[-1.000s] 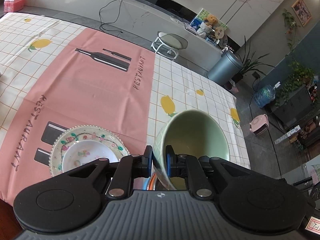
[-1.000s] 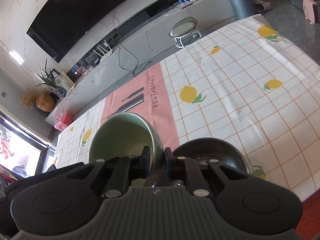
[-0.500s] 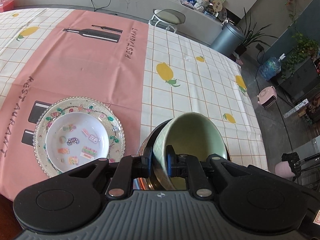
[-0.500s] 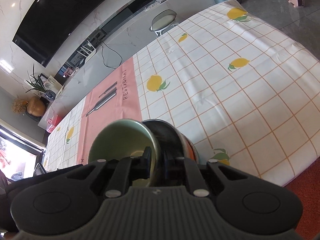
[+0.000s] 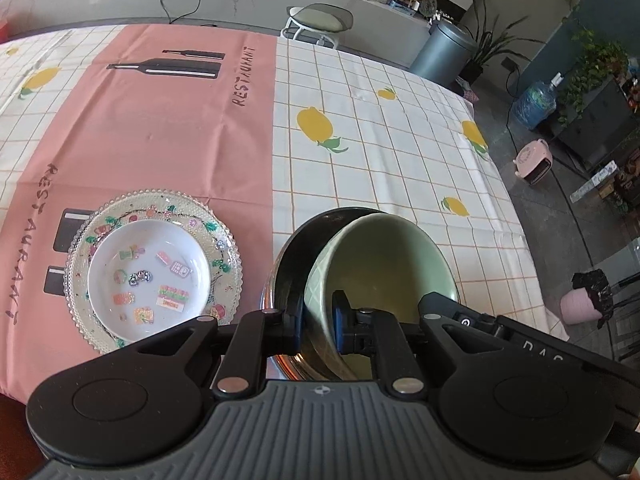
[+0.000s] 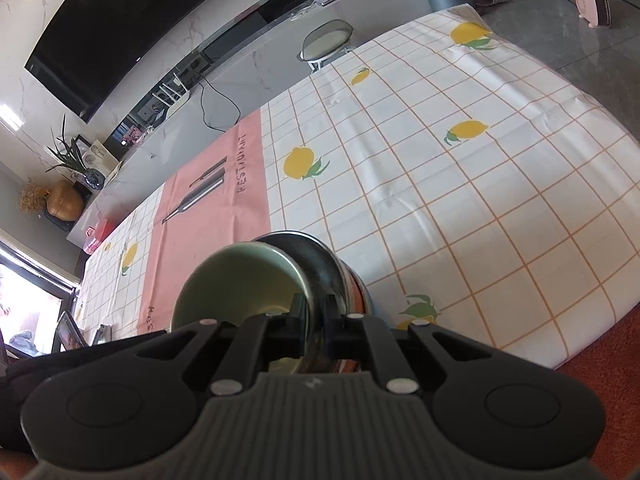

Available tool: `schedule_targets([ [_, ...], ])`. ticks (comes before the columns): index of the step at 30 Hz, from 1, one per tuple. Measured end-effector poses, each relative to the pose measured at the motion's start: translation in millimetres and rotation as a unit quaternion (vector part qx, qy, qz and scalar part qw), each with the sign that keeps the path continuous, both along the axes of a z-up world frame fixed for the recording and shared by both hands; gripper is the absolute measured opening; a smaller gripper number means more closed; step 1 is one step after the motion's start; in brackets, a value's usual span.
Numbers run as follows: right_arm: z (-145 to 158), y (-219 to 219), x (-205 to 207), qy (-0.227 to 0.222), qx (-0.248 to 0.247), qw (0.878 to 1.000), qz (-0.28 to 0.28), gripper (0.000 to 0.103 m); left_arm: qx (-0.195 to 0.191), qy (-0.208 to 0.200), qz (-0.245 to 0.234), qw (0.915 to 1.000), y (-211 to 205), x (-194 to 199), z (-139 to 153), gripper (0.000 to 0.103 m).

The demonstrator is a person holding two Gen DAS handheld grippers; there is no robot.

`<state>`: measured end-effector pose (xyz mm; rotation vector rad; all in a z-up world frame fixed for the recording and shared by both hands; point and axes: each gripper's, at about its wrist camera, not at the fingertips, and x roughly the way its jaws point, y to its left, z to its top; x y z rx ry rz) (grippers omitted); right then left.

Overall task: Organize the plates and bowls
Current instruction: 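Carry the green bowl and lower it into the orange bowl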

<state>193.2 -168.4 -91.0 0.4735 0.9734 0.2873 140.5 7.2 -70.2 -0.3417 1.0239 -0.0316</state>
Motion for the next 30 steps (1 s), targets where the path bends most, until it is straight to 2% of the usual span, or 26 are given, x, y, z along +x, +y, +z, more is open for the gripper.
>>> schedule_targets([
  [7, 1.9, 4.4, -0.5, -0.018, -0.036, 0.999, 0.005, 0.005, 0.065, 0.000, -0.045, 0.9969, -17.8, 3.5, 2.7, 0.017],
  [12, 0.8, 10.1, -0.4, -0.026, -0.058, 0.998, 0.016, 0.004, 0.135, -0.003, -0.076, 0.9880, -32.0, 5.2, 3.6, 0.017],
  [20, -1.6, 14.6, -0.2, -0.029, -0.080, 0.996, 0.025, 0.005, 0.183, -0.026, -0.100, 0.9777, -42.2, 2.4, 7.4, 0.017],
  [22, -1.4, 14.6, -0.7, -0.030, -0.080, 0.996, 0.025, 0.005, 0.199, -0.037, -0.106, 0.9735, -46.0, 0.9, 9.7, 0.020],
  [24, -1.4, 15.0, -0.7, -0.031, -0.082, 0.996, 0.024, 0.005, 0.197, -0.047, -0.110, 0.9730, -46.4, -0.7, 12.4, 0.021],
  [30, 2.2, 11.1, -3.3, -0.036, -0.071, 0.997, 0.013, 0.008, 0.164, -0.061, -0.096, 0.9799, -36.2, -2.4, 20.7, 0.024],
])
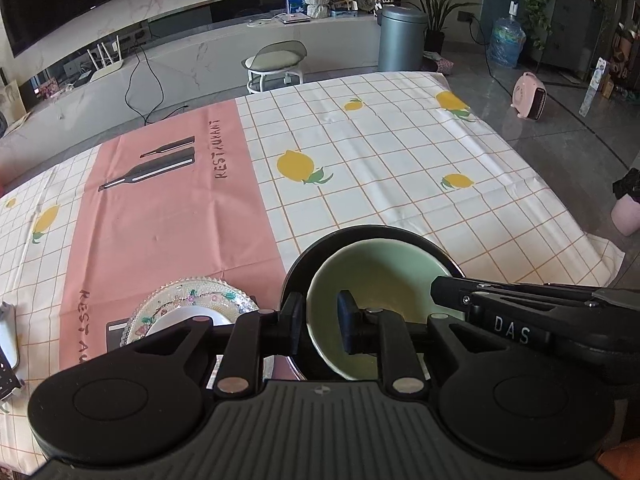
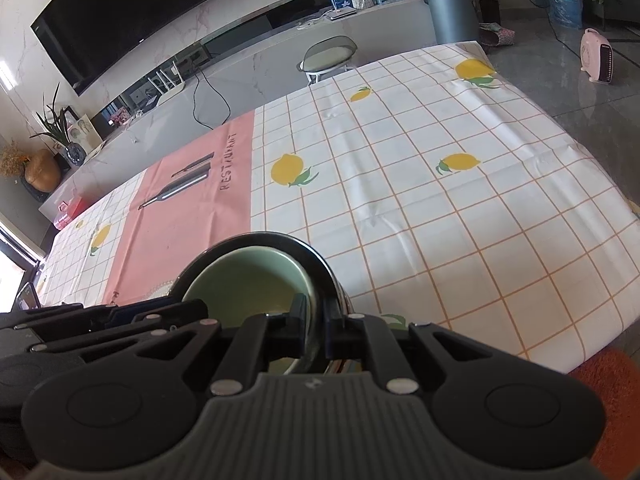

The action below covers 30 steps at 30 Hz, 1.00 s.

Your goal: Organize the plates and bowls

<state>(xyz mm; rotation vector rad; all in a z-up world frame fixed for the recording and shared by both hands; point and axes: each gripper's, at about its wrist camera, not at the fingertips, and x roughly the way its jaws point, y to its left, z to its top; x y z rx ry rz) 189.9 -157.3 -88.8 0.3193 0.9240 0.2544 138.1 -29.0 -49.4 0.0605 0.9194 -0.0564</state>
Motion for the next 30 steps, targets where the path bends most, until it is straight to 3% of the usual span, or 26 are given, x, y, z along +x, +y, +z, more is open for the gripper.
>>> schedule_targets([
  [7, 9.7, -4.6, -6.2, -0.017, 0.014, 1.000, -0.010, 0.013, -0.023, -0.032, 0.020, 0.9990, 13.7, -8.9, 13.5, 0.040],
  [8, 12.6, -5.8, -8.1, -0.024, 0.018, 0.999, -0.011, 0.021, -0.028, -0.036, 0.024, 0.9987, 16.4, -10.3, 15.2, 0.042],
  [9, 15.5, -6.6, -9.7, -0.032, 0.020, 0.999, -0.013, 0.035, -0.034, -0.039, 0.028, 0.9982, 19.4, -11.5, 16.5, 0.047],
  [10, 19.1, -7.5, -11.5, -0.041, 0.018, 0.999, -0.016, 0.041, -0.041, -0.042, 0.034, 0.9977, 23.0, -12.7, 17.3, 0.051],
  [14, 25.2, -13.4, -14.0, -0.056, 0.020, 0.998, -0.022, 0.049, -0.080, -0.047, 0.065, 0.9936, 39.4, -16.2, 14.7, 0.061],
  [18, 16.0, -23.6, -14.2, -0.034, 0.035, 0.998, -0.041, 0.058, -0.117, -0.049, 0.106, 0.9862, 57.6, -20.9, 4.8, 0.071],
  [25, -10.3, -25.7, -16.0, 0.009, 0.060, 0.997, -0.055, 0.062, -0.212, -0.030, 0.150, 0.9652, 78.0, -26.9, -18.1, 0.072],
  [30, -23.5, -22.2, -14.3, 0.027, 0.071, 0.996, -0.054, 0.063, -0.220, -0.008, 0.137, 0.9657, 71.2, -21.6, -32.2, 0.072],
])
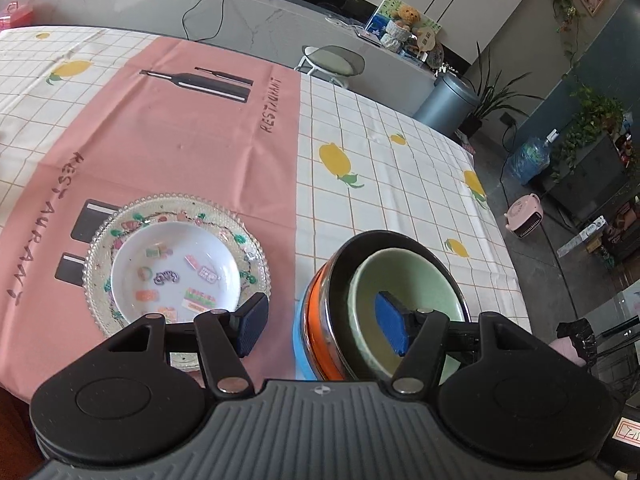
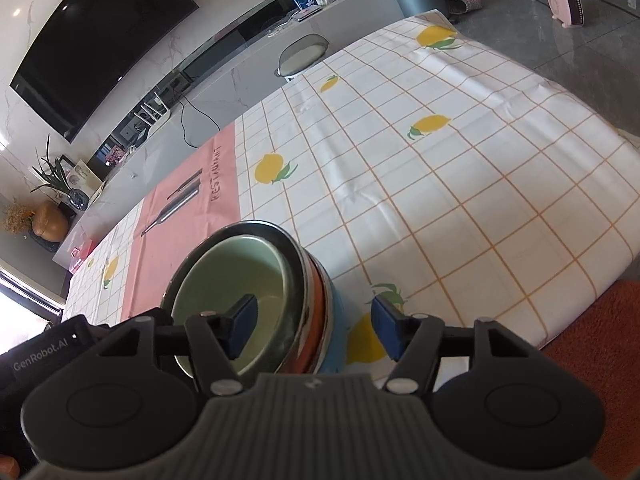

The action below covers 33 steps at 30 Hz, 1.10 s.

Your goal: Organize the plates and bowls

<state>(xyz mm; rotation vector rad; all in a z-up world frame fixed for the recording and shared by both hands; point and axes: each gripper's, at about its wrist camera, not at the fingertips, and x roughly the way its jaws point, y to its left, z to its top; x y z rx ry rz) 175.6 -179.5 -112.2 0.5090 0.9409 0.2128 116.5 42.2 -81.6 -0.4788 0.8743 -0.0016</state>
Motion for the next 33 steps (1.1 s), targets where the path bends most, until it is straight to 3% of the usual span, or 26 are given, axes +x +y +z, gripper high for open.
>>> schedule_targets([
  [14, -22.3, 3.7, 12.9, 0.030, 0.026, 0.999, -0.003, 0.064, -0.049, 0.028, 0.004, 0.9984, 1.1, 12.9, -25.5, 0.072],
  [25, -34.0, 2.1, 20.0, 0.046, 0.044, 0.998, -0.008, 0.064, -0.074, 0.049, -0.001, 0.9960, -0.4, 24.1, -38.8, 0.065],
  [33, -39.2, 2.7, 22.8, 0.056, 0.069, 0.996, -0.006, 0.052, -0.079, 0.059, 0.001, 0.9951, -0.3, 27.6, -43.9, 0.057],
])
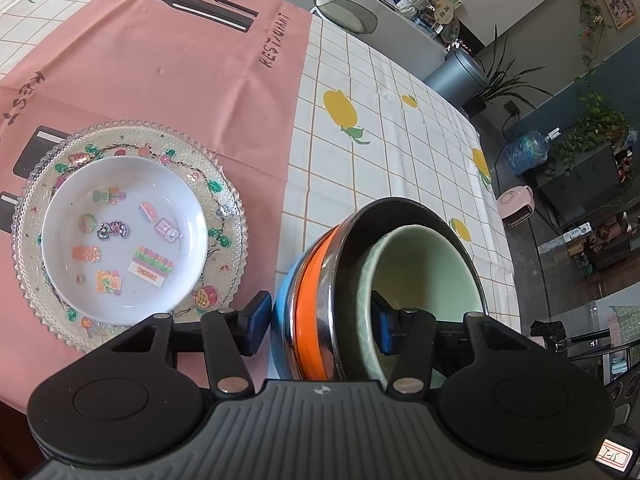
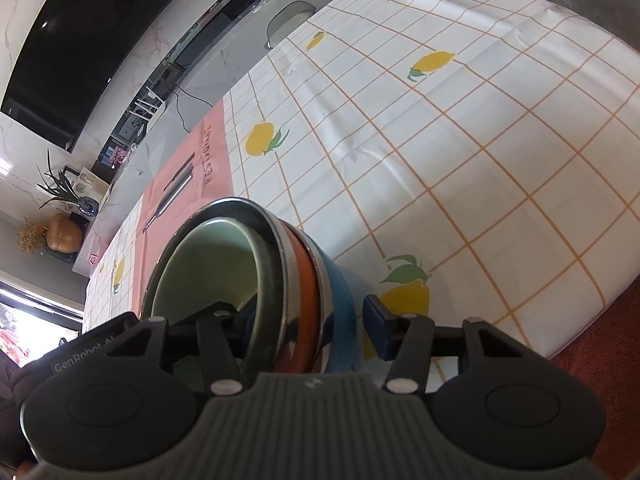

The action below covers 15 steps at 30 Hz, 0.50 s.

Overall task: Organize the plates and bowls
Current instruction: 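Carry the nested bowls and lower them onto the plate stack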

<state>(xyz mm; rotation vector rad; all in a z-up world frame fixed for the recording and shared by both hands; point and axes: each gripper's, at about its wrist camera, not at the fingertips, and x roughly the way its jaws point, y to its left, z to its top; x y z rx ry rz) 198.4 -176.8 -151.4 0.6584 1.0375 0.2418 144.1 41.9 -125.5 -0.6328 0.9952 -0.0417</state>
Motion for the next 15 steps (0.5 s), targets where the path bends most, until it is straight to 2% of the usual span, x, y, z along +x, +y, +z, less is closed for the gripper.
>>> schedule_targets([
  [3, 0.0, 0.9, 0.8, 0.002, 0.000, 1.000, 0.000, 0.049, 0.000, 0.003, 0.000, 1.0000, 0.5, 1.2, -1.7, 0.054],
  [15, 1.2, -1.4, -0.2, 0.016, -0.002, 1.000, -0.009, 0.046, 0.005, 0.001, -0.011, 0.9999, -1.1, -0.3, -0.3, 0.052],
])
